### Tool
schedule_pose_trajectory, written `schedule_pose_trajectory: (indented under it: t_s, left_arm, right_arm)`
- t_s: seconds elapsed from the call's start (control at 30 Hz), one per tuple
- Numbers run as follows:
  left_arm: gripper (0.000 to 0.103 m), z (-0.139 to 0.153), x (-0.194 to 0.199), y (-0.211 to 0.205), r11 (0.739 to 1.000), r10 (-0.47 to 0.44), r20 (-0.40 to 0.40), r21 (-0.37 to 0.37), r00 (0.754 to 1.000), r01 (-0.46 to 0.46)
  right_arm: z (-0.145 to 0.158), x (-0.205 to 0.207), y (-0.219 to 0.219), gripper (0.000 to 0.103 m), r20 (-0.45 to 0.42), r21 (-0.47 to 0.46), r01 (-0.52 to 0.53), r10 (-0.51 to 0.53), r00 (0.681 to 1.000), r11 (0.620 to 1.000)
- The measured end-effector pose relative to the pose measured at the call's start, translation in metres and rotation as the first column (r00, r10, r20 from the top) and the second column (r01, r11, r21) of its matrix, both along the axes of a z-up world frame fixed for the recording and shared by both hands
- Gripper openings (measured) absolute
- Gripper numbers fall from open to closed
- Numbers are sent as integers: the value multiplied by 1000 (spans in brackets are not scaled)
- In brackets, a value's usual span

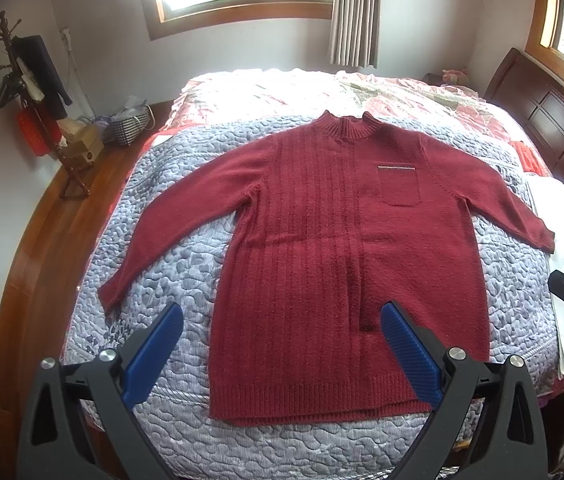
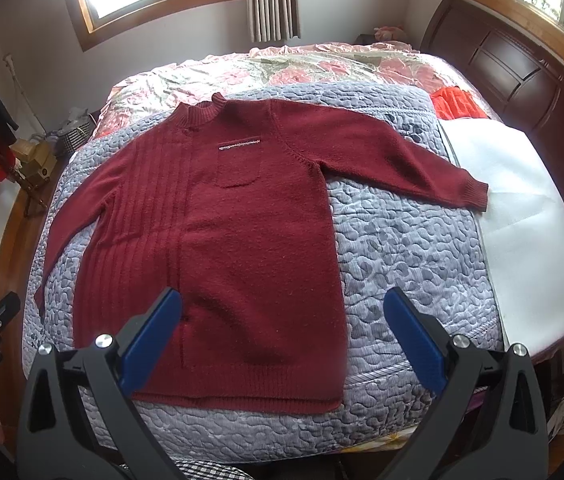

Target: Fold small clothes

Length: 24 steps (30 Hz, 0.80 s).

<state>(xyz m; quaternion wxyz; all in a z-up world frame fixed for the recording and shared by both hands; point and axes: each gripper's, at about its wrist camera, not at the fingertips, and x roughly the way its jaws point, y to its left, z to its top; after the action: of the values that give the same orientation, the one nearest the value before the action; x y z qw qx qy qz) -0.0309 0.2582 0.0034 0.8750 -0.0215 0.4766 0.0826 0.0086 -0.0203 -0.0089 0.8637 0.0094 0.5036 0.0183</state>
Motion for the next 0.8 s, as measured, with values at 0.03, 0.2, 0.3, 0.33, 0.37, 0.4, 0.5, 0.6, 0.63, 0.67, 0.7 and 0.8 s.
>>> schedule_pose_trajectory:
  t_s: [0.03,0.2,0.3,0.33,0.37,0.4,0.5,0.6,0.63,0.67,0.7,0.8]
  left_arm:
    - [99,0,0,0,1000,1,0,1,1000,-1]
    - [99,0,1,-1,1000,4,2,10,1000,-4]
    - [99,0,2,-1,1000,6,-1,7,1000,-6]
    - [99,0,2,-1,1000,6,-2,7,1000,-6]
    - [99,0,2,-2,1000,6,-3,8,1000,-6]
    - [99,-1,2,-2,1000,7,-3,9,1000,-7]
    - [99,-1,2,-2,1000,8,-4,9,1000,-8]
    - [99,-1,3,-2,1000,9,-4,9,1000,-9]
    - [99,-1,3,-2,1000,10,-4,11,1000,-10]
    - [99,-1,3,-2,1000,11,-5,11,1000,-10]
    - [99,-1,3,-2,1000,11,-4,11,1000,-11]
    - [99,-1,3,-3,1000,11,-6,14,1000,-11]
  right_arm:
    - [0,0,-1,100,2,-1,1,-1,1000,1000]
    - [-1,3,-3,100,2,1,1,-1,1000,1000]
    - [-1,4,-3,100,-1,1,-2,2,1000,1000]
    - [-2,4,-4,100,-1,0,-3,3,1000,1000]
    - [-2,4,-3,100,-2,-1,-4,4,1000,1000]
    - [-2,4,-3,100,-2,-1,-3,3,1000,1000]
    - [-2,4,-3,100,-3,0,-3,3,1000,1000]
    - [-2,4,-3,100,-3,-1,-4,4,1000,1000]
    - [-2,4,-3,100,-3,-1,-4,4,1000,1000]
    - [-3,4,-3,100,-3,0,-5,5,1000,1000]
    - [-3,4,-3,100,-3,0,-4,4,1000,1000]
    - [-4,5,-3,100,-3,1,-6,6,1000,1000]
